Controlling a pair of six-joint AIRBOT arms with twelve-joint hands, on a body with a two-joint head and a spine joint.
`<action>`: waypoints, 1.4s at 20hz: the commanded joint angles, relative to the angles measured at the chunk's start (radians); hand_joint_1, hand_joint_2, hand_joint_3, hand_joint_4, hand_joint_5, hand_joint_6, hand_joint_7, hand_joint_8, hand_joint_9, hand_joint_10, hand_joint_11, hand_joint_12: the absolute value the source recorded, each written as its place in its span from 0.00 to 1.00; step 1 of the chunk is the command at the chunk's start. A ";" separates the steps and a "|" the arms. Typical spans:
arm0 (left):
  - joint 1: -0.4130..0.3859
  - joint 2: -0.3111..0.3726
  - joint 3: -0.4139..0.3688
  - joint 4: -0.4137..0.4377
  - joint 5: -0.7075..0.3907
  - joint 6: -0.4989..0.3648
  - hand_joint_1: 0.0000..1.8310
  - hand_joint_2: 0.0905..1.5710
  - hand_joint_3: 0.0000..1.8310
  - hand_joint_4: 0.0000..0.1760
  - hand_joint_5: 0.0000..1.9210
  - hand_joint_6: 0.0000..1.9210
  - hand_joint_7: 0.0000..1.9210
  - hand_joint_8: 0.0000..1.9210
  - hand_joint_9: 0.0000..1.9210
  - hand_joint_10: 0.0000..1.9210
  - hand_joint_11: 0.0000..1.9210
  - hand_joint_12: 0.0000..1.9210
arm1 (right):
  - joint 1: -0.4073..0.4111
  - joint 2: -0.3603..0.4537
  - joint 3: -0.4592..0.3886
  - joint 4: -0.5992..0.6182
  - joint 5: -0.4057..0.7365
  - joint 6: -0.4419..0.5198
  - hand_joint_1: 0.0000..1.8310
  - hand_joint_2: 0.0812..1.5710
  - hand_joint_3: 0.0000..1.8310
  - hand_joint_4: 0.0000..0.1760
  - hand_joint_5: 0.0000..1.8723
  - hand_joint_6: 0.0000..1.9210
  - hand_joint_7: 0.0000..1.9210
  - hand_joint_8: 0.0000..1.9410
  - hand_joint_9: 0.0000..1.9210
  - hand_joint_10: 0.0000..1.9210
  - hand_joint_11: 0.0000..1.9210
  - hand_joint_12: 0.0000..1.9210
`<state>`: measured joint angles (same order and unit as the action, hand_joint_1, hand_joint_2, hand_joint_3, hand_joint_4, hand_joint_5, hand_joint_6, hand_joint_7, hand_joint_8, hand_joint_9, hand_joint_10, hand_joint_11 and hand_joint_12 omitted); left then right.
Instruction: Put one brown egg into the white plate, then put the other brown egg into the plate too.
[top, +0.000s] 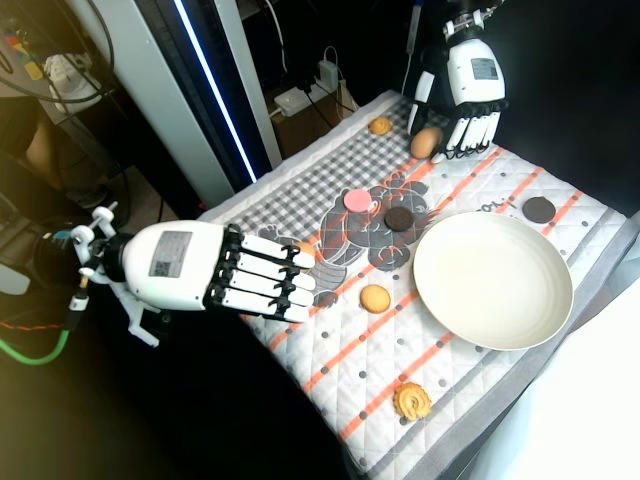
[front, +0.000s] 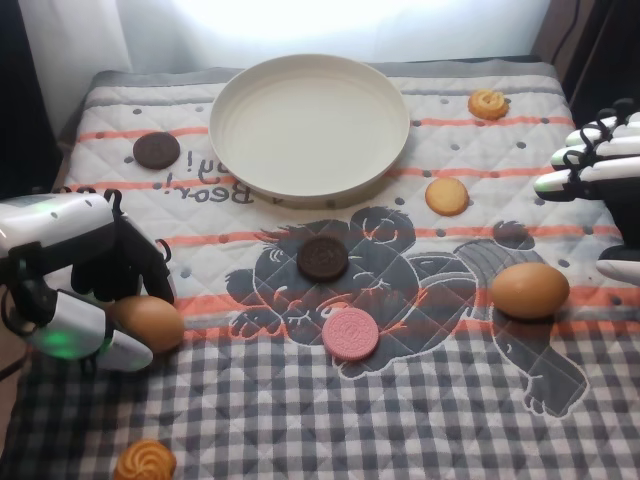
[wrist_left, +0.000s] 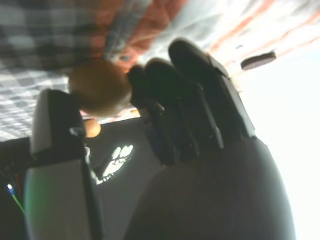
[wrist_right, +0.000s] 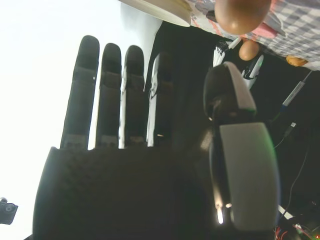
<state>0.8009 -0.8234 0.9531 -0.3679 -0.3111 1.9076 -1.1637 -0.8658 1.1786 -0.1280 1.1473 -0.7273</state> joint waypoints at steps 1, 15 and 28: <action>-0.006 -0.012 0.007 0.005 -0.081 0.011 0.68 0.73 0.00 0.00 0.50 0.41 0.42 0.77 0.35 0.76 0.29 0.84 | 0.005 0.002 0.004 0.034 0.115 0.003 0.38 0.76 0.00 0.33 0.34 0.00 0.30 0.00 0.27 0.00 0.27 0.03; -0.395 -0.462 0.571 -0.182 0.037 0.011 0.54 0.72 0.00 0.79 0.46 0.58 0.39 0.51 0.36 0.69 0.26 0.83 | 0.064 -0.068 0.052 -0.011 0.116 0.003 0.37 0.75 0.00 0.39 0.34 0.00 0.31 0.00 0.27 0.00 0.28 0.03; -0.256 -0.276 0.357 0.171 -0.244 -0.617 0.43 0.57 0.00 0.03 0.34 0.00 0.30 0.57 0.31 0.77 0.25 0.91 | 0.094 -0.111 0.058 -0.136 0.024 0.003 0.23 0.65 0.00 0.40 0.15 0.00 0.21 0.00 0.23 0.00 0.22 0.01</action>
<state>0.5644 -1.0855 1.2968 -0.1837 -0.4118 1.2793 -1.0813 -0.9760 1.2400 -0.2970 1.0756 -0.7269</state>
